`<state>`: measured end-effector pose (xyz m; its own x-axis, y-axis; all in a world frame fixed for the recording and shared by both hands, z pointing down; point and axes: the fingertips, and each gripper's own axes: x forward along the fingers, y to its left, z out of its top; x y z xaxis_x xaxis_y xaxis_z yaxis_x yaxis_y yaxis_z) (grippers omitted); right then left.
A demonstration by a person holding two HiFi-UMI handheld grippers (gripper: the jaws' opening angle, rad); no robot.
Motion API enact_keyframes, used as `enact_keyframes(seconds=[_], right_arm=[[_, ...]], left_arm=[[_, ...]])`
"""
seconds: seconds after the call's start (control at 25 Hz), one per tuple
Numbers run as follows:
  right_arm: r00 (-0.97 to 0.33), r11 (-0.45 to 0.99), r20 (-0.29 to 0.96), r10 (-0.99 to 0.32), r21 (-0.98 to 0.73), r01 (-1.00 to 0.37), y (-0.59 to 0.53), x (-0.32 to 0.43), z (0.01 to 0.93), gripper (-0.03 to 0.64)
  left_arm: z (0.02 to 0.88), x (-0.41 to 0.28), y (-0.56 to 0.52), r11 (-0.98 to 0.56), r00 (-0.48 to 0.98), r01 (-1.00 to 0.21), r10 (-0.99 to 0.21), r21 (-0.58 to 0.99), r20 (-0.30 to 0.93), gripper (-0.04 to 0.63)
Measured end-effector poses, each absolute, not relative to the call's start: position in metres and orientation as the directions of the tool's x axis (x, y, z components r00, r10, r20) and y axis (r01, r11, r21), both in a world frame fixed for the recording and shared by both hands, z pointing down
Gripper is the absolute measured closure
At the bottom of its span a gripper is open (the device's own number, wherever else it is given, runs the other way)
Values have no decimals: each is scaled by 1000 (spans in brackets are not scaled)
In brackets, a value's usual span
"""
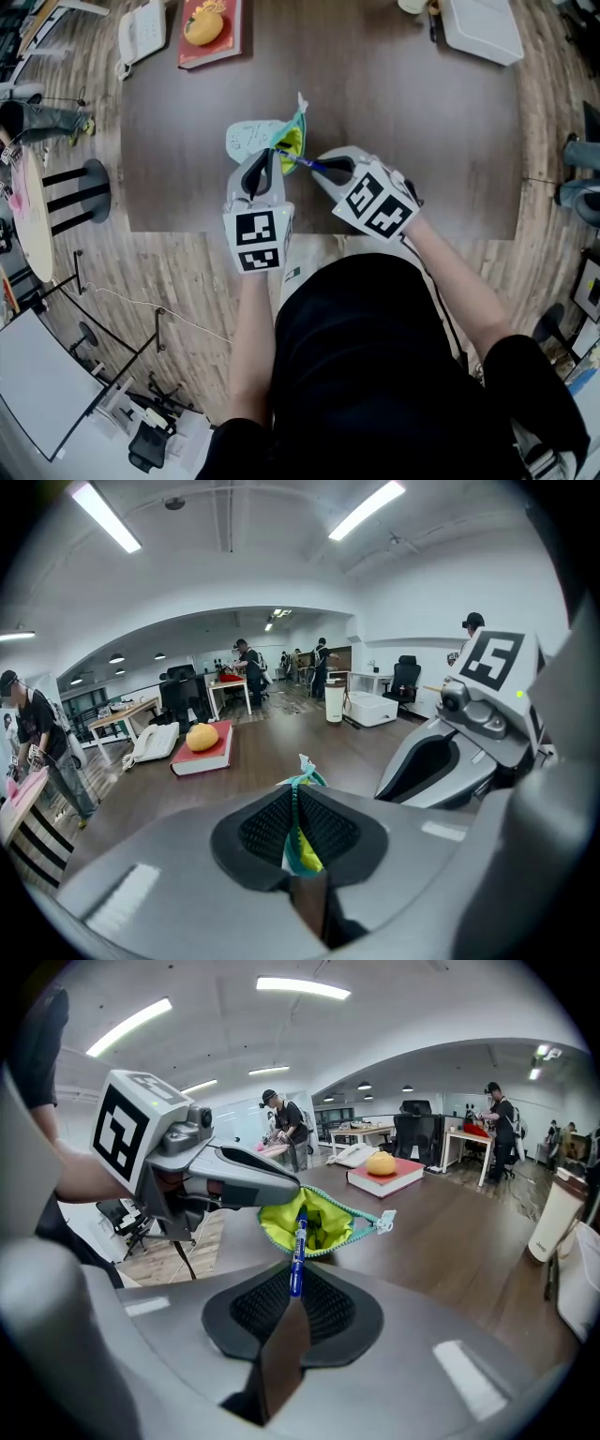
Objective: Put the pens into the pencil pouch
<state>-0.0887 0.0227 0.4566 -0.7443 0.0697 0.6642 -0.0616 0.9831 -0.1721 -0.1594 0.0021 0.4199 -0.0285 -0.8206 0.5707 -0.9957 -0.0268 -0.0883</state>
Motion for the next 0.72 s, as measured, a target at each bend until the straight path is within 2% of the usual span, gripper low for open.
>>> enact_keyframes(seconds=[0.72], right_arm=[[-745, 981, 662, 90, -187, -49, 21, -116, 458, 574]], left_arm=[[419, -154, 3, -48, -3, -996, -820, -73, 573, 580]])
